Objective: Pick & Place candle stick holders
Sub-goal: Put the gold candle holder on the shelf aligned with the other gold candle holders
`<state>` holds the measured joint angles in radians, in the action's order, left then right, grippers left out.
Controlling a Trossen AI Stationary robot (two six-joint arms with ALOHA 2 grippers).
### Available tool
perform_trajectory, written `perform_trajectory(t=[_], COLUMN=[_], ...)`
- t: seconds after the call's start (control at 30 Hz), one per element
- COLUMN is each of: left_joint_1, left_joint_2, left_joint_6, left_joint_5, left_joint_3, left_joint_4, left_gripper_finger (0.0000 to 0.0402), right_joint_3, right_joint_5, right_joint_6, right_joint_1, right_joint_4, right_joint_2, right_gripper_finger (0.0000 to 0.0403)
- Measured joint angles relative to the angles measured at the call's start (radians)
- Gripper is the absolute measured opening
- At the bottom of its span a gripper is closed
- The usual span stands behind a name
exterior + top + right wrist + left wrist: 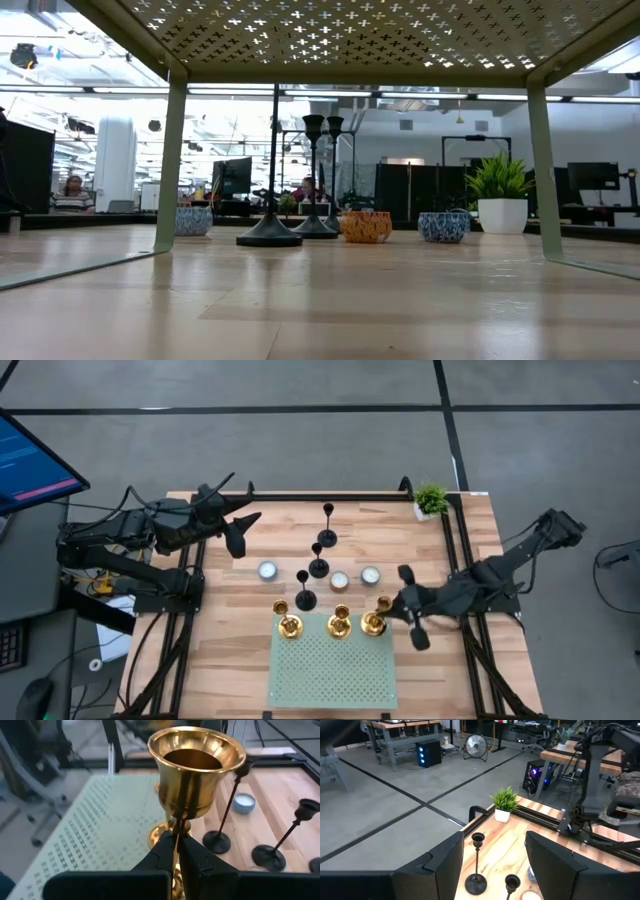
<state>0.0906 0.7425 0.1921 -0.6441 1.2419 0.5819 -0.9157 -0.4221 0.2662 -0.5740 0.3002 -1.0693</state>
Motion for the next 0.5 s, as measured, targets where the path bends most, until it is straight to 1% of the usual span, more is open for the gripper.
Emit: perform_trajectory(t=[0.17,0.3,0.5], left_joint_1=[0.000,0.000,0.000], left_joint_2=[0.000,0.000,0.000], left_joint_6=[0.000,0.000,0.000], left_joint_5=[0.024,0.025,0.025], left_joint_3=[0.000,0.000,0.000], left_joint_4=[-0.001,-0.004,-0.007], left_gripper_finger=[0.0214,0.0214,0.0214], right_joint_3=[-0.085,-0.113,-0.134], right_joint_5=[-0.024,-0.024,-0.024], right_joint_6=[-0.003,-0.025,-0.045], right_joint_1=[-0.017,-0.014,0.000], right_joint_4=[0.063,0.066,0.045], right_joint_2=[-0.109,-0.177,-0.221], right_gripper_finger=[0.0000,0.0000,0.0000])
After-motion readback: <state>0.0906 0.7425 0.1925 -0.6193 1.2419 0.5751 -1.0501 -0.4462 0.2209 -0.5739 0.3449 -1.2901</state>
